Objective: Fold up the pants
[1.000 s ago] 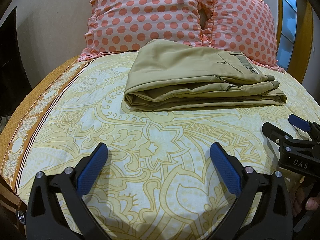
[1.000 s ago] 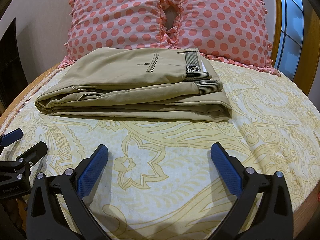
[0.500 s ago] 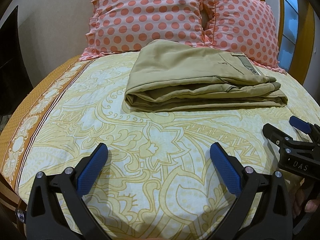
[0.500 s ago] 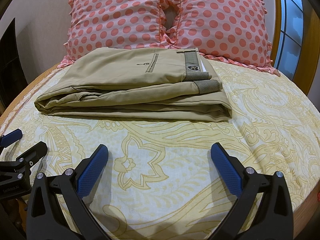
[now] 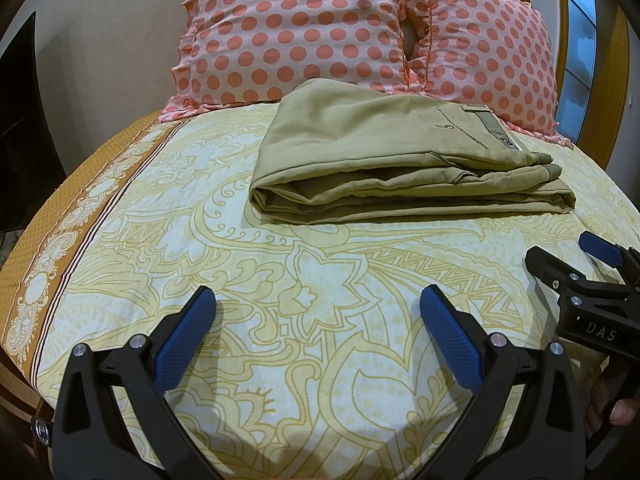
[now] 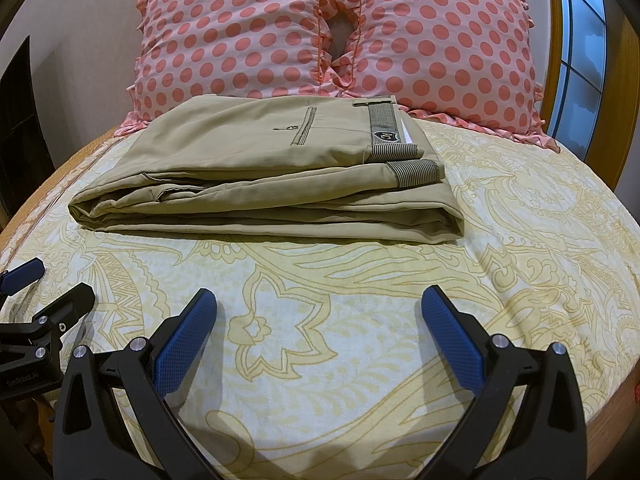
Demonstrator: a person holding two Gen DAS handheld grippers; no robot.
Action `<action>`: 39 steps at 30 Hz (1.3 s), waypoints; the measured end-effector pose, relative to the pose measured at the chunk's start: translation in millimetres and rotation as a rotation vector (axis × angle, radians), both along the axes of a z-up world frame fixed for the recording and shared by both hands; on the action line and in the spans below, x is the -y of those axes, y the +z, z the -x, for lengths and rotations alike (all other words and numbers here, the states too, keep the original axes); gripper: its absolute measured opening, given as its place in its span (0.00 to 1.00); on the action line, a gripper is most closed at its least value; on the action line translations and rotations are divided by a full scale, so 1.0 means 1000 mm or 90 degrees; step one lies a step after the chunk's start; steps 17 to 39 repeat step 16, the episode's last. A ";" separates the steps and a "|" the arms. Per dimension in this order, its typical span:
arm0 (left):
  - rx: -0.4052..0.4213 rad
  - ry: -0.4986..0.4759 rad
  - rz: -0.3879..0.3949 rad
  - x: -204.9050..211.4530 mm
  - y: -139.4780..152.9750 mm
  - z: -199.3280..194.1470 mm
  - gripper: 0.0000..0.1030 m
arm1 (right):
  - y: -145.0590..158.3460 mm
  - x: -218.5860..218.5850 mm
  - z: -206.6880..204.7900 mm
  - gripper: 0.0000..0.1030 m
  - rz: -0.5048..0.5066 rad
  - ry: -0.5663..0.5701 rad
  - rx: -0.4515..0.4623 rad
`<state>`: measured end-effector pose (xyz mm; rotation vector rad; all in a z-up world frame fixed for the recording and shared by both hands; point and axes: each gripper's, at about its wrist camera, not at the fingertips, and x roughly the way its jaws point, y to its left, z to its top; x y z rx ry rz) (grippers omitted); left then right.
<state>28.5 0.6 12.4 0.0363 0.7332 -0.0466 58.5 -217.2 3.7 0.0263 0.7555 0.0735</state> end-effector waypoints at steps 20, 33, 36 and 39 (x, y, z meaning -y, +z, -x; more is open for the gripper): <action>0.007 -0.001 -0.002 0.002 -0.001 0.002 0.98 | 0.000 0.002 0.000 0.99 0.000 0.002 0.000; 0.007 -0.001 -0.002 0.002 -0.001 0.002 0.98 | 0.000 0.002 0.000 0.99 0.000 0.002 0.000; 0.007 -0.001 -0.002 0.002 -0.001 0.002 0.98 | 0.000 0.002 0.000 0.99 0.000 0.002 0.000; 0.007 -0.001 -0.002 0.002 -0.001 0.002 0.98 | 0.000 0.002 0.000 0.99 0.000 0.002 0.000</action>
